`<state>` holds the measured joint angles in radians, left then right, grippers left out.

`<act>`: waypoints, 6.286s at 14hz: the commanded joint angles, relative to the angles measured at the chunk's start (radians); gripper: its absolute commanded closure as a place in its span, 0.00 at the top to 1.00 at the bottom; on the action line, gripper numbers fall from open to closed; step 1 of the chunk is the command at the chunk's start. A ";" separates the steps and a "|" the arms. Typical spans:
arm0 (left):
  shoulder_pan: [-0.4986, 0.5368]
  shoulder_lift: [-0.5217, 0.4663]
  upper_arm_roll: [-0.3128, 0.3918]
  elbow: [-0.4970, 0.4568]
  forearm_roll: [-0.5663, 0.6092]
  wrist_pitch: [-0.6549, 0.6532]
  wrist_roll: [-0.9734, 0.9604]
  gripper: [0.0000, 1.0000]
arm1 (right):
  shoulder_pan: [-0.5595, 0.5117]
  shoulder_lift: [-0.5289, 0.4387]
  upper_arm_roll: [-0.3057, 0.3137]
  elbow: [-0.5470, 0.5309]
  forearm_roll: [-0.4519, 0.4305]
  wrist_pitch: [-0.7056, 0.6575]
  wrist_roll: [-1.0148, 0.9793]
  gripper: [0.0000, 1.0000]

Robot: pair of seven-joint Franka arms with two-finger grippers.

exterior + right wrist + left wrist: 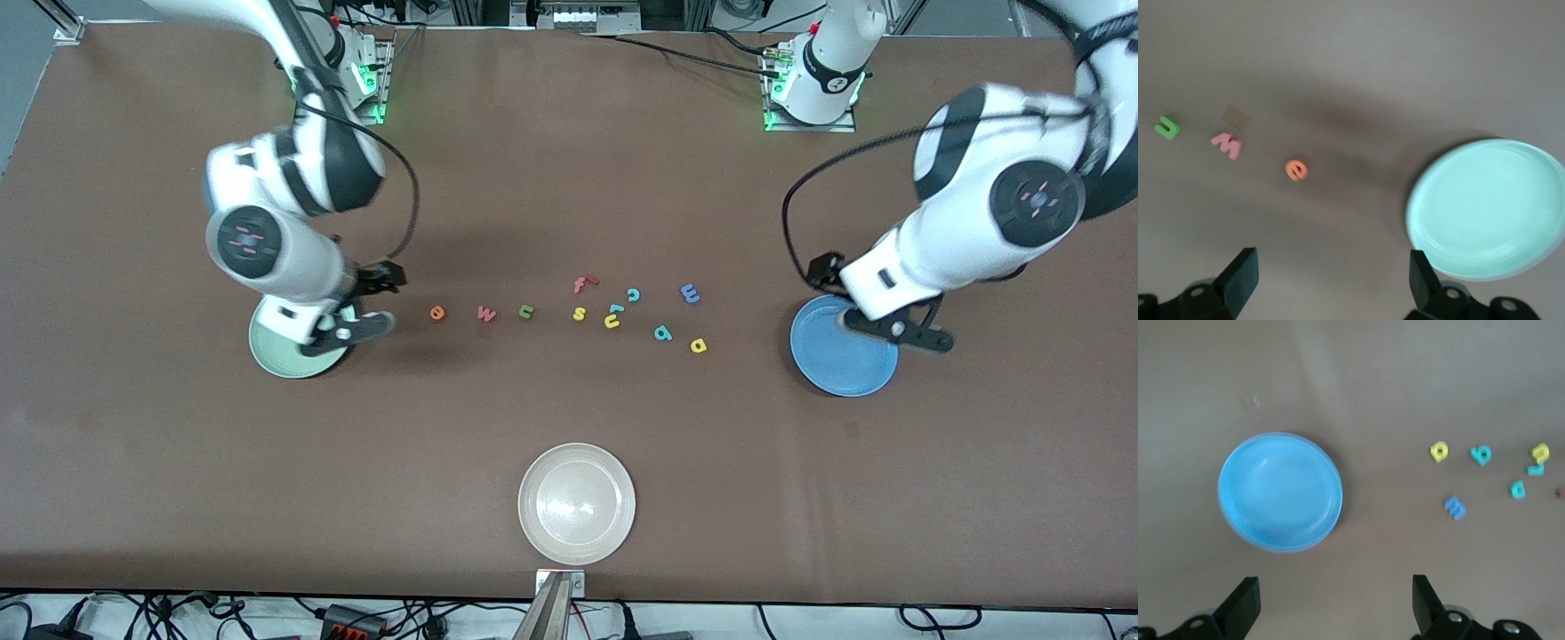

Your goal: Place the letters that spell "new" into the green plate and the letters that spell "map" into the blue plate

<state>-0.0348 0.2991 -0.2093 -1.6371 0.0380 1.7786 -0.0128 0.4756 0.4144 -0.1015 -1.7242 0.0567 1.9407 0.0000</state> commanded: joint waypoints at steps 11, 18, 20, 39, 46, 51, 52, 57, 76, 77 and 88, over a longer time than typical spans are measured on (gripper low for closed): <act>-0.168 0.180 -0.030 -0.205 -0.009 0.271 -0.681 1.00 | 0.072 0.136 0.014 -0.186 0.014 0.372 0.121 0.85; -0.163 0.178 -0.101 -0.455 -0.003 0.637 -0.809 1.00 | 0.075 0.171 0.032 -0.184 0.012 0.417 0.120 0.68; -0.165 0.193 -0.099 -0.454 0.000 0.656 -0.809 0.98 | 0.075 0.175 0.032 -0.184 0.012 0.429 0.120 0.65; -0.100 0.187 -0.076 -0.154 0.244 0.230 -0.654 0.09 | -0.050 0.054 0.017 -0.178 0.012 0.279 0.100 0.09; 0.125 0.242 -0.076 -0.107 0.246 0.269 -0.136 0.13 | -0.258 0.003 0.013 -0.273 0.005 0.199 0.061 0.09; 0.159 0.299 -0.087 -0.115 0.244 0.289 -0.092 1.00 | -0.281 0.066 0.011 -0.275 0.006 0.290 0.063 0.18; 0.155 0.296 -0.093 -0.112 0.244 0.288 -0.096 1.00 | -0.285 0.067 0.011 -0.267 0.006 0.290 0.070 0.55; 0.104 0.313 -0.208 -0.023 0.231 0.292 -0.107 1.00 | -0.220 0.026 0.028 -0.219 0.008 0.280 0.112 1.00; -0.022 0.472 -0.208 -0.044 0.232 0.489 -0.592 0.53 | 0.162 0.175 0.032 -0.172 -0.009 0.547 -0.388 0.76; -0.023 0.472 -0.208 -0.044 0.232 0.489 -0.595 0.49 | 0.178 0.175 0.032 -0.172 -0.008 0.547 -0.388 0.76; 0.012 0.401 -0.191 -0.009 0.246 0.342 -0.454 0.18 | 0.195 0.218 0.032 -0.167 -0.027 0.615 -0.457 0.63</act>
<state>-0.0437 0.7574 -0.4093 -1.6655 0.2700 2.2025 -0.5495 0.6699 0.6249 -0.0686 -1.8980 0.0380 2.5433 -0.4384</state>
